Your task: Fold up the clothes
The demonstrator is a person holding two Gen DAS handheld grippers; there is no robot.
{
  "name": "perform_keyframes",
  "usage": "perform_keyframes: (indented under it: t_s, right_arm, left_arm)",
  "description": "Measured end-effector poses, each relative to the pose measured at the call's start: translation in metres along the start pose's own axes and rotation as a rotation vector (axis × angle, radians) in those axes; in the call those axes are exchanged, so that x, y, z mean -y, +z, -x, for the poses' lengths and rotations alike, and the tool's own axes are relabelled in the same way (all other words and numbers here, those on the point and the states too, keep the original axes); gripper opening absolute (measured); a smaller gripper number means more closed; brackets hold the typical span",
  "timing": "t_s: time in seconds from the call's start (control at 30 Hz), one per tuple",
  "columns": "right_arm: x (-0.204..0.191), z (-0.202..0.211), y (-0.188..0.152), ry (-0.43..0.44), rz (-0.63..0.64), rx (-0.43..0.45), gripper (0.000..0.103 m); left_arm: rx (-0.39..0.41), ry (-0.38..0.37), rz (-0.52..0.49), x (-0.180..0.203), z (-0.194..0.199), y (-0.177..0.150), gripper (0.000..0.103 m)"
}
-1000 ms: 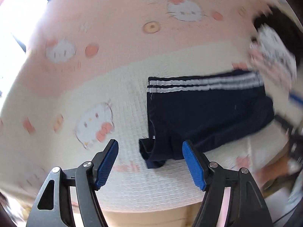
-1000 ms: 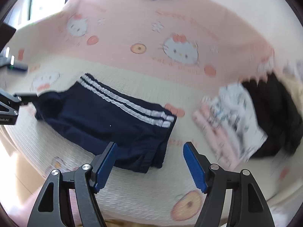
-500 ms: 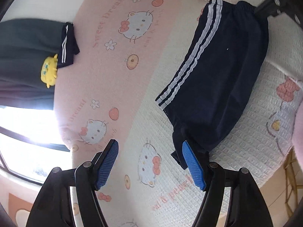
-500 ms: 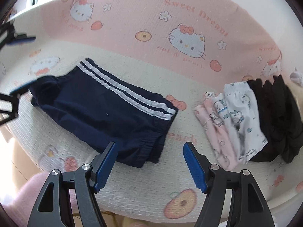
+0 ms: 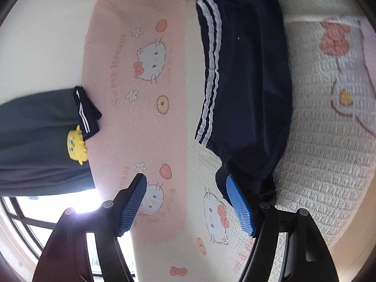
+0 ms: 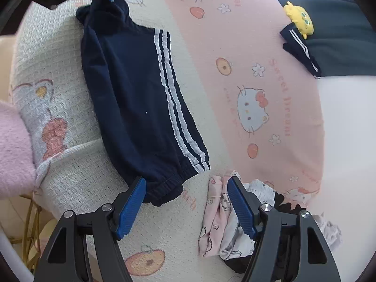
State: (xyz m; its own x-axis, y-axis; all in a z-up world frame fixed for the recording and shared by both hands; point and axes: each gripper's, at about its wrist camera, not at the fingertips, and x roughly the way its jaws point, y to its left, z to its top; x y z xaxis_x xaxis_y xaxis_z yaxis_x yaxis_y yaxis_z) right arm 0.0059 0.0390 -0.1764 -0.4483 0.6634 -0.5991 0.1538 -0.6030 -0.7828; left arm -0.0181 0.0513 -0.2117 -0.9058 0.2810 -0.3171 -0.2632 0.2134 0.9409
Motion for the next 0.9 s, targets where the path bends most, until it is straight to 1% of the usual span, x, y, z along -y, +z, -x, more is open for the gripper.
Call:
perform_keyframes:
  t_s: [0.1,0.17,0.23,0.43,0.5,0.67,0.7,0.8,0.9]
  right_arm:
    - [0.007,0.006,-0.002,0.045,-0.007,0.021,0.071]
    - [0.007,0.011,-0.004,0.069,0.003,0.030,0.071]
    - [-0.005,0.011,-0.005,0.071,0.062,0.027,0.071]
    - [-0.041,0.005,-0.012,0.059,0.252,0.018,0.071]
    - [-0.052,0.004,-0.015,0.057,0.310,0.022,0.071]
    - [-0.060,-0.006,-0.013,0.071,0.340,0.006,0.071]
    - [-0.060,-0.008,-0.012,0.071,0.345,0.006,0.071]
    - [-0.062,-0.011,-0.007,0.052,0.370,0.022,0.071]
    - [-0.062,-0.015,-0.005,0.060,0.379,0.025,0.071]
  left_arm:
    - [0.003,0.039,-0.042,0.003,-0.001,0.000,0.070]
    - [0.005,0.035,-0.051,0.003,-0.001,0.002,0.077]
    - [0.016,0.033,-0.060,0.005,-0.001,0.004,0.080]
    - [0.046,0.046,-0.153,0.023,0.000,0.007,0.081]
    - [0.052,0.007,-0.156,0.024,0.004,0.006,0.081]
    - [0.055,-0.122,-0.084,0.015,0.012,0.001,0.081]
    - [0.053,-0.136,-0.080,0.016,0.012,0.001,0.081]
    - [0.044,-0.139,-0.095,0.022,0.008,0.001,0.081]
    - [0.041,-0.130,-0.141,0.030,0.002,0.000,0.081]
